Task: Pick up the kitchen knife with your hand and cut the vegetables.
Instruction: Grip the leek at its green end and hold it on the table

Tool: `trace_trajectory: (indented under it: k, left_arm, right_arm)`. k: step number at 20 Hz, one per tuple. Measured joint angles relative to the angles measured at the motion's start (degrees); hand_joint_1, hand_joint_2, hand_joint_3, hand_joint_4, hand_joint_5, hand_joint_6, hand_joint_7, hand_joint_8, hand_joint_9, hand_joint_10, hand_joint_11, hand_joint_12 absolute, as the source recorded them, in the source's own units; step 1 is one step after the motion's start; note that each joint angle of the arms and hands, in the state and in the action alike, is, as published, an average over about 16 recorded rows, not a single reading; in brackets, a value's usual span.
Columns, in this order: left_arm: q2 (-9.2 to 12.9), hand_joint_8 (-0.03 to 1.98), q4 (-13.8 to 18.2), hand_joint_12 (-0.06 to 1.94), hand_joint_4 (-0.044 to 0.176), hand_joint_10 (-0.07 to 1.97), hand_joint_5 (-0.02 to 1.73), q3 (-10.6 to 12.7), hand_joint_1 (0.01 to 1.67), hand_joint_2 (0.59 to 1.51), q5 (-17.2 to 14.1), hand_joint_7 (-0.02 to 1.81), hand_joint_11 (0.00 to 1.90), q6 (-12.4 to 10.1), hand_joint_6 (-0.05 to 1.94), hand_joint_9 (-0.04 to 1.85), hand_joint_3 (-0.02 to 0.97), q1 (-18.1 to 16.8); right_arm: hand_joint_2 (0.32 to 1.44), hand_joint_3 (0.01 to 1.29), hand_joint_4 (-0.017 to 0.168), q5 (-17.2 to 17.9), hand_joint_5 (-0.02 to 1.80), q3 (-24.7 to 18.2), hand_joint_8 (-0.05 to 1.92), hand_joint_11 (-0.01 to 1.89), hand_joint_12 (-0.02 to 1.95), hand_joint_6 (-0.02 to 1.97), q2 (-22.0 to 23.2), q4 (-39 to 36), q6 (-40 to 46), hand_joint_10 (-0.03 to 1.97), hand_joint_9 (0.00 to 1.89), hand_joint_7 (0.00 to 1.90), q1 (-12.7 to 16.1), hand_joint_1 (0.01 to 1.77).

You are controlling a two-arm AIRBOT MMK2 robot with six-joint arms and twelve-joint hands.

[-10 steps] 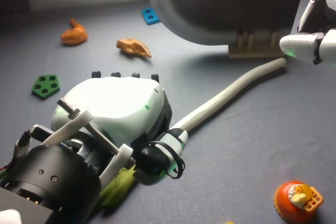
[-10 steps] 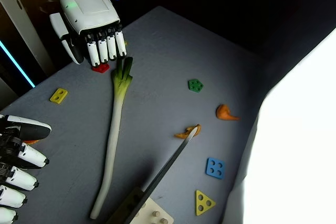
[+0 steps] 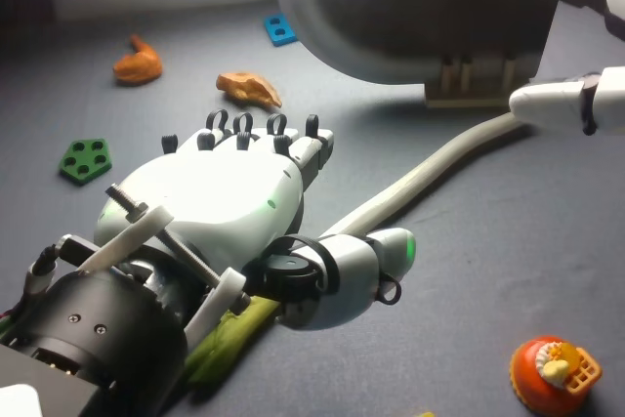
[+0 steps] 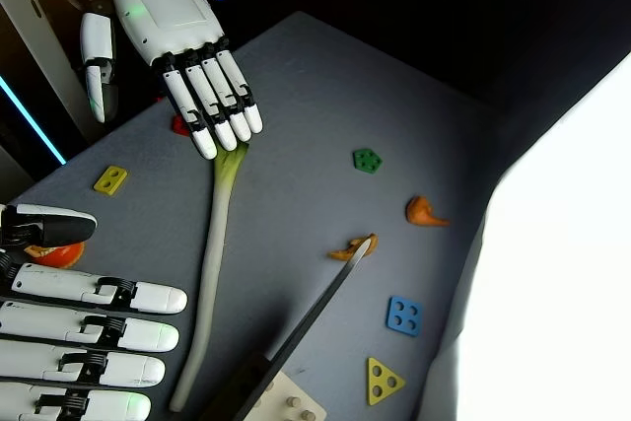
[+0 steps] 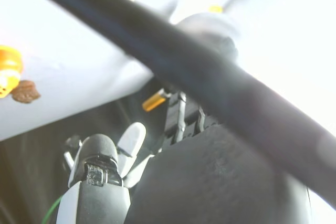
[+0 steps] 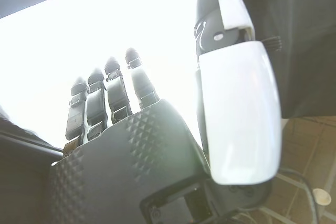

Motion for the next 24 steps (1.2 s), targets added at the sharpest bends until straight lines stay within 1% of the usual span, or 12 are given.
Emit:
trace_trajectory:
  k: [1,2,3,4,6,8,11,13,16,20,22,24]
  left_arm:
    - [0.0,0.15,-0.6,0.38,0.031,0.13,0.15,0.0,0.03,1.197,0.1,0.17,0.03,0.4,0.13,0.13,0.029,-0.2]
    - [0.0,0.06,-1.2,0.31,0.031,0.05,0.13,0.0,0.02,1.198,0.2,0.14,0.02,0.8,0.06,0.11,0.018,-0.4]
    - [0.0,0.01,-1.8,0.28,0.032,0.01,0.12,0.0,0.02,1.199,0.4,0.13,0.02,1.1,0.01,0.11,0.014,-0.5]
    - [0.0,0.00,-2.5,0.28,0.032,0.01,0.12,0.0,0.02,1.198,0.6,0.13,0.02,1.5,0.00,0.10,0.015,-0.7]
    - [0.0,-0.01,-3.8,0.30,0.034,0.01,0.12,0.0,0.03,1.198,1.1,0.12,0.02,2.0,0.00,0.10,0.016,-0.7]
    - [0.0,-0.01,-5.0,0.30,0.037,0.01,0.12,0.0,0.03,1.198,1.8,0.11,0.02,2.1,0.00,0.09,0.014,-0.5]
    - [-0.1,-0.01,-5.9,0.27,0.042,0.01,0.11,0.0,0.04,1.199,3.2,0.10,0.02,1.6,0.00,0.08,0.014,0.5]
    - [-0.3,-0.01,-5.7,0.24,0.044,0.01,0.11,0.0,0.04,1.204,4.1,0.09,0.02,0.4,0.00,0.07,0.014,1.7]
    - [-0.7,-0.01,-4.0,0.20,0.049,0.01,0.10,0.2,0.04,1.212,5.5,0.08,0.02,-2.5,-0.01,0.06,0.014,4.3]
    - [-1.9,-0.01,0.1,0.17,0.051,0.01,0.09,0.6,0.04,1.224,7.3,0.08,0.02,-7.4,-0.01,0.06,0.014,8.6]
    - [-2.6,-0.01,2.6,0.15,0.050,0.01,0.09,0.8,0.03,1.231,8.0,0.08,0.02,-9.7,-0.01,0.06,0.014,10.8]
    - [-3.4,-0.01,5.0,0.13,0.049,0.01,0.09,1.0,0.03,1.239,8.5,0.08,0.02,-11.6,-0.01,0.06,0.014,12.7]
  right_arm:
    - [1.07,0.06,0.008,0.6,0.14,0.1,0.19,0.17,0.17,0.21,0.0,0.1,0.0,0.20,0.16,0.15,-0.1,0.17]
    - [1.07,0.05,0.005,1.2,0.08,0.2,0.10,0.10,0.09,0.12,0.0,0.3,-0.1,0.11,0.09,0.09,-0.2,0.18]
    - [1.07,0.04,0.006,1.9,0.04,0.3,0.04,0.05,0.02,0.06,0.0,0.4,0.0,0.04,0.05,0.05,-0.3,0.19]
    - [1.06,0.04,0.007,2.5,0.02,0.5,0.01,0.03,0.00,0.03,-0.1,0.6,0.0,0.01,0.02,0.02,-0.5,0.22]
    - [1.05,0.03,0.009,3.9,0.02,1.2,0.02,0.02,0.00,0.02,-0.2,0.8,0.3,0.01,0.02,0.02,-0.9,0.29]
    - [1.03,0.03,0.014,5.1,0.02,2.2,0.01,0.02,0.00,0.02,-0.5,1.1,0.8,0.01,0.02,0.02,-1.4,0.41]
    - [1.00,0.03,0.019,6.7,0.02,4.5,0.01,0.02,0.00,0.02,-1.2,1.6,2.3,0.00,0.02,0.02,-2.5,0.61]
    - [0.99,0.02,0.022,7.3,0.02,6.5,0.01,0.02,0.00,0.02,-1.9,1.8,3.8,0.00,0.02,0.02,-3.3,0.75]
    - [0.97,0.02,0.027,8.0,0.02,10.2,0.01,0.02,0.00,0.02,-3.3,2.0,6.7,0.00,0.02,0.02,-4.5,0.95]
    - [0.97,0.02,0.036,8.4,0.02,15.8,0.01,0.02,0.00,0.02,-6.0,1.6,11.5,0.00,0.02,0.02,-6.0,1.17]
    - [0.98,0.02,0.039,8.5,0.02,18.7,0.01,0.02,0.00,0.01,-7.6,1.4,13.8,0.00,0.02,0.02,-6.7,1.23]
    - [0.99,0.02,0.038,8.7,0.01,21.5,0.01,0.02,0.00,0.01,-9.2,1.2,15.8,0.00,0.02,0.02,-7.2,1.24]
